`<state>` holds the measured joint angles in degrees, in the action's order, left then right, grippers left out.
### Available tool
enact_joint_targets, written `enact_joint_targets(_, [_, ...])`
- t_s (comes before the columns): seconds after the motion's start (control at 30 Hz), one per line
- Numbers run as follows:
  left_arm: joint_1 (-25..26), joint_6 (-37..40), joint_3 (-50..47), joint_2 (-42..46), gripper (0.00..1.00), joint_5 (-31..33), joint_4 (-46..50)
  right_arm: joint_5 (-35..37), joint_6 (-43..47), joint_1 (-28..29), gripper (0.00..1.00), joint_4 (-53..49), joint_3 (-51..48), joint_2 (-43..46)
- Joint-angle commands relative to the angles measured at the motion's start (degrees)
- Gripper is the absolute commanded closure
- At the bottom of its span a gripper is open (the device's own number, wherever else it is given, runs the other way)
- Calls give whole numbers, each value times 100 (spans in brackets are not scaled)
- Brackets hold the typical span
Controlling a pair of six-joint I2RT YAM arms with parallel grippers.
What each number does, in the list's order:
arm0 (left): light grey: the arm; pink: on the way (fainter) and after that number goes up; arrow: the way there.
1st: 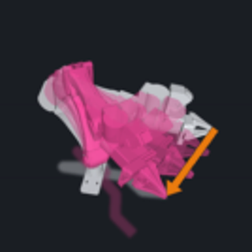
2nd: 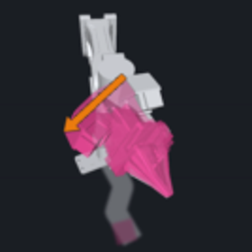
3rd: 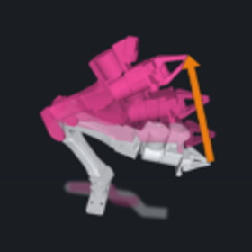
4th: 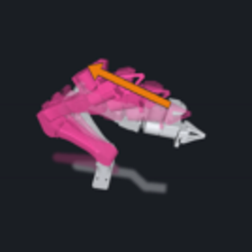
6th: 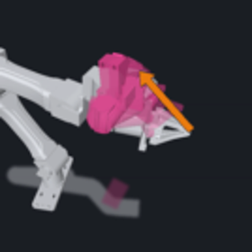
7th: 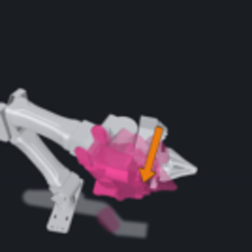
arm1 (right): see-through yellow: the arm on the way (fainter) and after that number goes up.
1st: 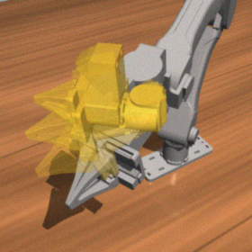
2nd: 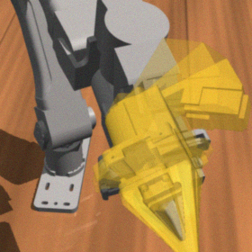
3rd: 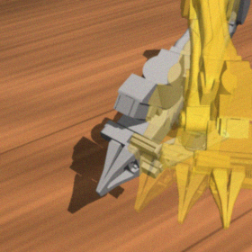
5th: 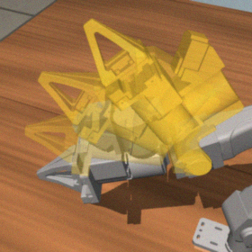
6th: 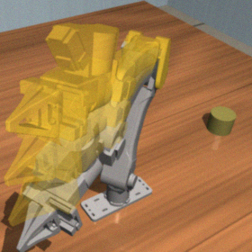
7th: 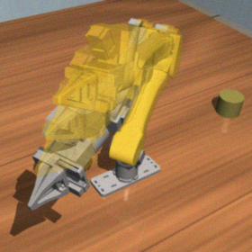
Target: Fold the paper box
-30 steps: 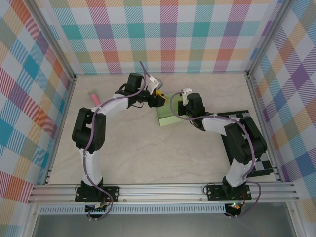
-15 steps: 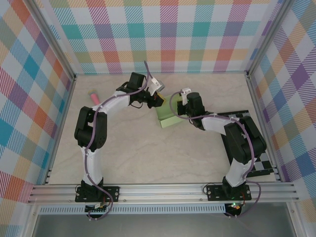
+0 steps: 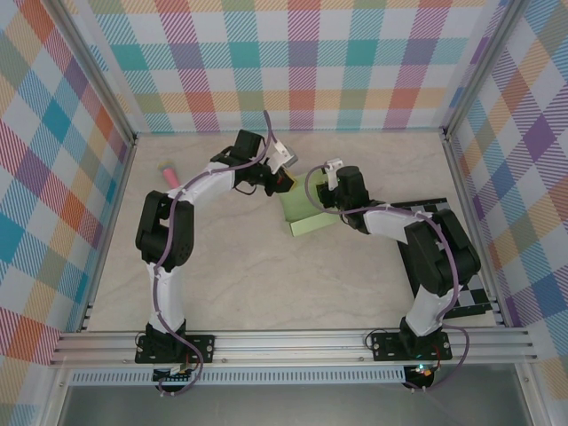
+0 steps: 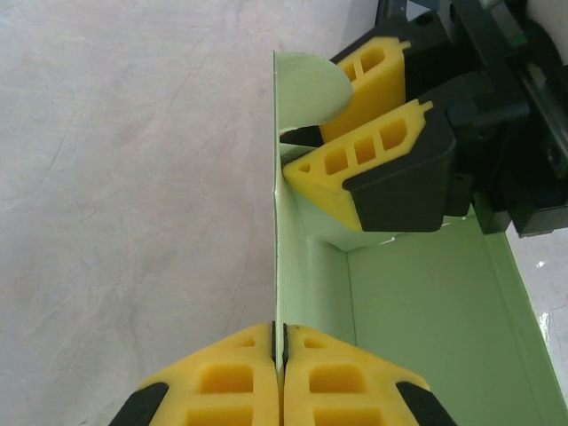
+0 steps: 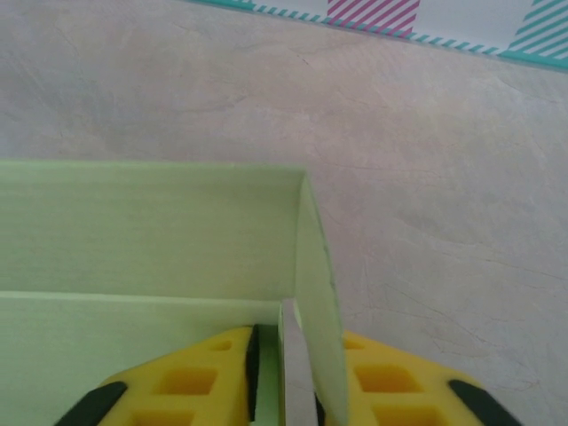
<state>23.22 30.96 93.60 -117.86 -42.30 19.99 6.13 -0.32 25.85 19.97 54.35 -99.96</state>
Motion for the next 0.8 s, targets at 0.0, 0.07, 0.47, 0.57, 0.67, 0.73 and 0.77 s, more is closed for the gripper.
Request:
enact_joint_targets(0.0, [67, 176, 79, -130, 100, 18, 243, -338, 108, -106, 73, -107, -77, 447])
enact_joint_targets(0.07, [64, 214, 64, -128, 100, 16, 229, -466, 68, -151, 72, -196, -123, 617])
enact_joint_targets(0.47, [68, 243, 79, -167, 100, -4, 174, -2779, 2304, -666, 35, -271, -1184, 2141])
enact_joint_targets(0.57, [60, 263, 74, -167, 100, -46, 165, -3672, 4602, -678, 27, -2576, -576, 2352])
enact_joint_targets(0.67, [61, 243, 103, -208, 100, -90, 132, -4206, 6078, -686, 15, -4234, -16, 2249])
enact_joint_targets(0.73, [66, 211, 149, -233, 100, -105, 133, -4419, 6417, -686, 8, -5068, 450, 2047])
enact_joint_targets(0.77, [68, 206, 154, -241, 100, -125, 128, -4508, 6605, -678, 0, -5453, 686, 1926])
